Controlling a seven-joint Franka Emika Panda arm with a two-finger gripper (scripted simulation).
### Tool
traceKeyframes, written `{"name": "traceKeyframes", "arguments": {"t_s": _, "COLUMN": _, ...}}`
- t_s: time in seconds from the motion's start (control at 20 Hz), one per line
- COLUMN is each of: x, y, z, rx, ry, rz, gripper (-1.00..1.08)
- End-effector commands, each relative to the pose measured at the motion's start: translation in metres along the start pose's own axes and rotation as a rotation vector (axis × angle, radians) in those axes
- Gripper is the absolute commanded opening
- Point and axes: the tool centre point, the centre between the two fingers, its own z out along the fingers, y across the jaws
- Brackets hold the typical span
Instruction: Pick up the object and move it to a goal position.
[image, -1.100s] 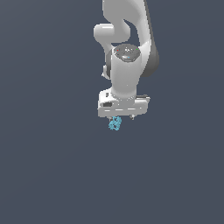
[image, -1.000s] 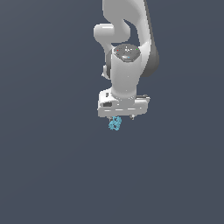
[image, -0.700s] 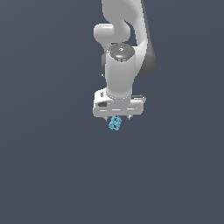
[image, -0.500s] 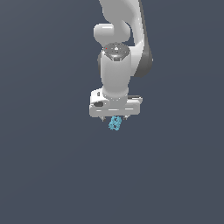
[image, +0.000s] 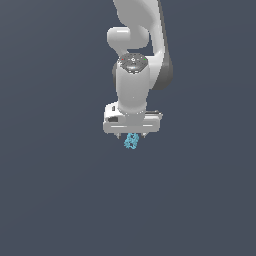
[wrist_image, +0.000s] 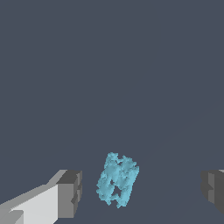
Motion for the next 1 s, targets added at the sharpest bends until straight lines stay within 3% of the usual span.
{"name": "traceKeyframes", "arguments": {"t_s": 0.0, "x": -0.005, "y": -0.001, "z": 0.008, "rx": 0.001, "ry": -0.003, "rz": 0.025, "gripper": 1.0}}
{"name": "traceKeyframes", "arguments": {"t_s": 0.95, "x": -0.071, "y": -0.009, "z": 0.086, "rx": -0.005, "ry": -0.028, "rz": 0.326, "gripper": 1.0}}
